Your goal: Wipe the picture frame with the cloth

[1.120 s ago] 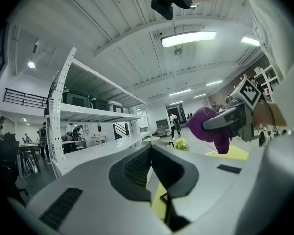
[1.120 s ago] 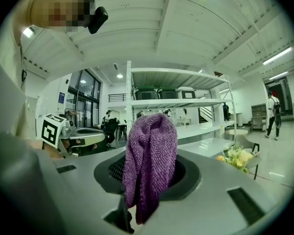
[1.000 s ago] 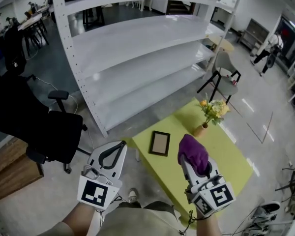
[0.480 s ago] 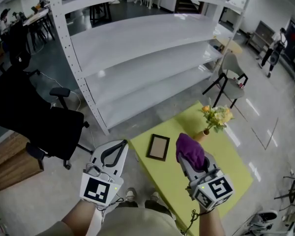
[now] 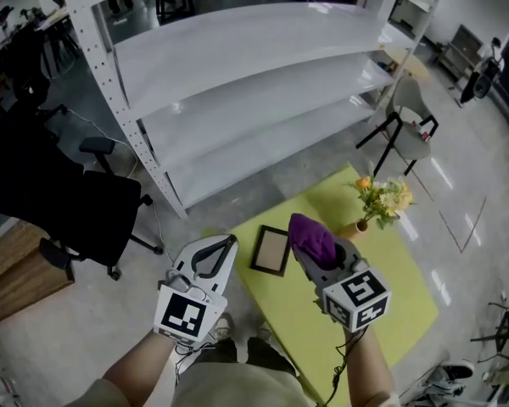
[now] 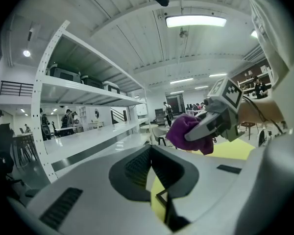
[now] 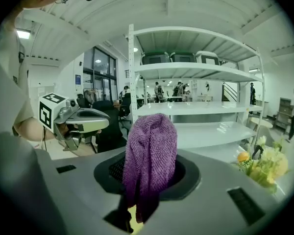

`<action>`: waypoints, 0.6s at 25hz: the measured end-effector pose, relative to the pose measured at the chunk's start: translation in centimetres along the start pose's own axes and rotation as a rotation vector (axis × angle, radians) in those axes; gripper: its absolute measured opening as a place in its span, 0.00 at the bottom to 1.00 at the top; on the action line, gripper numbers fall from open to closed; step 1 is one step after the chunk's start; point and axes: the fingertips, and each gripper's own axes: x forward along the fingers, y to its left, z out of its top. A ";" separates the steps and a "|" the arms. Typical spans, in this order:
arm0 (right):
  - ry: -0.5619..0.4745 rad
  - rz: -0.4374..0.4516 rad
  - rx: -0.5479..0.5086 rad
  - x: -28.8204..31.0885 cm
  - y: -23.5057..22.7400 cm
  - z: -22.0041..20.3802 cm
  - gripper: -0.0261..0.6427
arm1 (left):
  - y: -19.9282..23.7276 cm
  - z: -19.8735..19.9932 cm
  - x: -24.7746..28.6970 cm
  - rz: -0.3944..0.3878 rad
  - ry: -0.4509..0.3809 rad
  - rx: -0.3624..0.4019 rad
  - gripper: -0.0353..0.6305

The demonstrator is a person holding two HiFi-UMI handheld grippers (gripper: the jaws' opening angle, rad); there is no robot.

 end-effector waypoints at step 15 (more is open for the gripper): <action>0.227 0.092 0.055 12.4 -3.0 -10.9 0.22 | -1.9 -13.4 9.2 -0.116 0.204 -0.108 0.06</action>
